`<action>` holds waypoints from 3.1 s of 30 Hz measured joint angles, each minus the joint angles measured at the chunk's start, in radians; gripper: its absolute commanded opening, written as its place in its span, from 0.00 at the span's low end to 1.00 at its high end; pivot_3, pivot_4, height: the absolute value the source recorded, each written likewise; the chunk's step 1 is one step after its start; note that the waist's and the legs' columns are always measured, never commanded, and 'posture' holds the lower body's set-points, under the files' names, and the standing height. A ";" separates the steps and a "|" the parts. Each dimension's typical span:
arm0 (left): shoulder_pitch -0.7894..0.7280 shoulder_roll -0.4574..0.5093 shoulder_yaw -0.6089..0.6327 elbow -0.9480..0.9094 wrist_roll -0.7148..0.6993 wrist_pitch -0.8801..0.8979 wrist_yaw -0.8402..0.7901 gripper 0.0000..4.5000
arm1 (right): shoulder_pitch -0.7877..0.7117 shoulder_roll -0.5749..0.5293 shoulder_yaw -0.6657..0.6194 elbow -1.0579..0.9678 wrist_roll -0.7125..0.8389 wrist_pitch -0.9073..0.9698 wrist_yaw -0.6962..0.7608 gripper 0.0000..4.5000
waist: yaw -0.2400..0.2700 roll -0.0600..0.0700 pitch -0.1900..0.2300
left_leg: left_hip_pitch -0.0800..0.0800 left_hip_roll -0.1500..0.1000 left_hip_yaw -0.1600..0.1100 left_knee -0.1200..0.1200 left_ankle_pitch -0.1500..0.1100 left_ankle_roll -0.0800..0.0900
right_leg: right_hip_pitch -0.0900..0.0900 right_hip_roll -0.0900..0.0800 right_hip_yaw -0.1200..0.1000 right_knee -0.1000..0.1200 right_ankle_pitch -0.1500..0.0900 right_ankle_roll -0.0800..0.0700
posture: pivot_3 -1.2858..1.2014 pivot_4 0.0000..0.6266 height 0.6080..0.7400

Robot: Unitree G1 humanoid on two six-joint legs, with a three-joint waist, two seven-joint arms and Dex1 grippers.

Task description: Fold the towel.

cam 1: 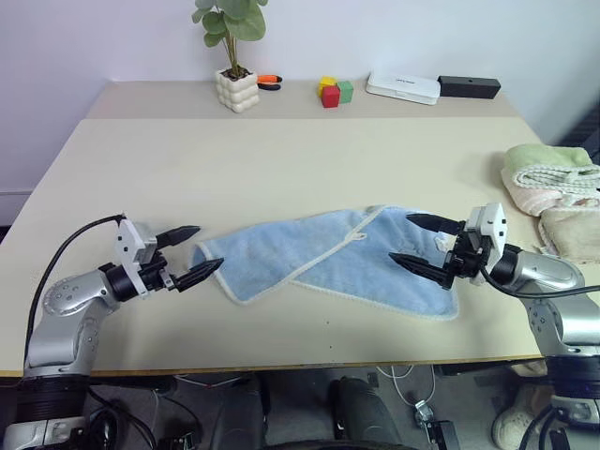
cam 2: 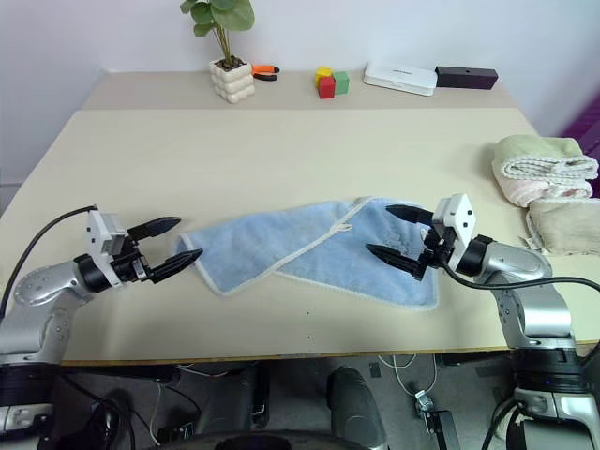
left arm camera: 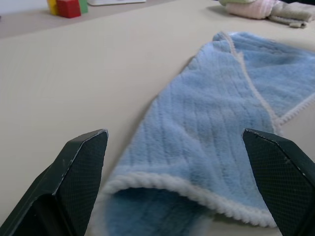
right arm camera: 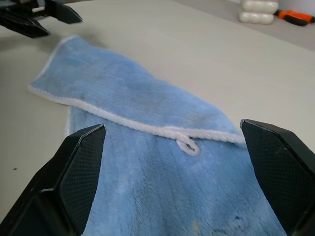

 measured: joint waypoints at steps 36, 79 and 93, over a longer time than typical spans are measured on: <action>-0.059 0.171 -0.172 -0.072 0.074 -0.087 -0.328 0.99 | -0.120 0.176 0.111 0.025 -0.061 -0.081 -0.084 1.00 | 0.000 0.000 0.000 | 0.000 0.000 0.001 0.000 0.000 0.000 | -0.001 0.000 0.000 0.000 0.000 -0.001 | 0.52 0.24 0.96; -0.224 0.145 -0.103 0.211 -0.018 -0.149 -0.381 0.01 | -0.272 0.118 0.061 0.412 -0.300 -0.077 -0.480 1.00 | -0.009 0.001 0.000 | 0.000 0.000 0.001 -0.001 0.000 0.000 | -0.002 0.001 0.001 0.001 0.000 0.000 | 0.52 0.24 0.96; -0.133 0.136 -0.078 0.152 -0.014 -0.156 -0.348 0.01 | -0.402 0.095 0.070 0.610 -0.335 0.152 -0.453 1.00 | -0.007 0.002 0.000 | 0.000 0.001 0.001 -0.001 0.000 0.000 | -0.002 0.001 0.001 0.001 0.000 0.000 | 0.52 0.24 0.96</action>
